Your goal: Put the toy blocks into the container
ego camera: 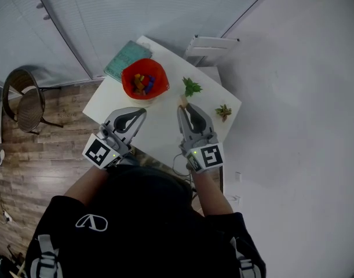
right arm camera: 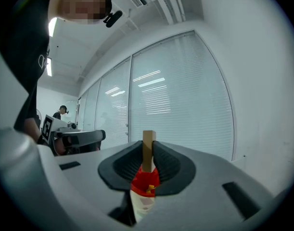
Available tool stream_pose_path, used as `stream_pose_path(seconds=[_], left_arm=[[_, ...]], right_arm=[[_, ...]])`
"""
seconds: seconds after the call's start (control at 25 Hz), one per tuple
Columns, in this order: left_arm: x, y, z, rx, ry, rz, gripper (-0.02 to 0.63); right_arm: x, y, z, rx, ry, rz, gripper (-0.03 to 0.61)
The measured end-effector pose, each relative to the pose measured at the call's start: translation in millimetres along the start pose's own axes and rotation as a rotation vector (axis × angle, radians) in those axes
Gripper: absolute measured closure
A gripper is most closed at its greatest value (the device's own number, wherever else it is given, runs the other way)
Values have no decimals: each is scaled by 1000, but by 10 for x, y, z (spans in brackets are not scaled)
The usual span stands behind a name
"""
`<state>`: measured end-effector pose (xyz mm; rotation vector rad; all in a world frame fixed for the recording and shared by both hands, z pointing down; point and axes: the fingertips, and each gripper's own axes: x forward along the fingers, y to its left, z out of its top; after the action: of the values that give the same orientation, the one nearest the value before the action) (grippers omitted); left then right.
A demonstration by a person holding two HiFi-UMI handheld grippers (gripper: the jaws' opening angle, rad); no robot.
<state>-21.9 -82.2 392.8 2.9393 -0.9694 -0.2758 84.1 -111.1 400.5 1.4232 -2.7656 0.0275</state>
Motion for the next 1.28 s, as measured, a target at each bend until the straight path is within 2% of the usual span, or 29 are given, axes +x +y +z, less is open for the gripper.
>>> stream_pose_path(seconds=[0.4, 0.76, 1.04, 1.28], left_arm=[[-134, 58, 41, 13, -9, 39, 609], [-404, 211, 68, 17, -4, 103, 609], [-582, 328, 84, 18, -6, 149, 609], [-703, 447, 45, 13, 6, 183, 609]], right_arm=[[418, -27, 36, -2, -23, 46, 508], [1286, 95, 170, -42, -51, 120, 508], [1825, 192, -20, -34, -2, 147, 508], [2067, 145, -309, -26, 64, 140, 508]])
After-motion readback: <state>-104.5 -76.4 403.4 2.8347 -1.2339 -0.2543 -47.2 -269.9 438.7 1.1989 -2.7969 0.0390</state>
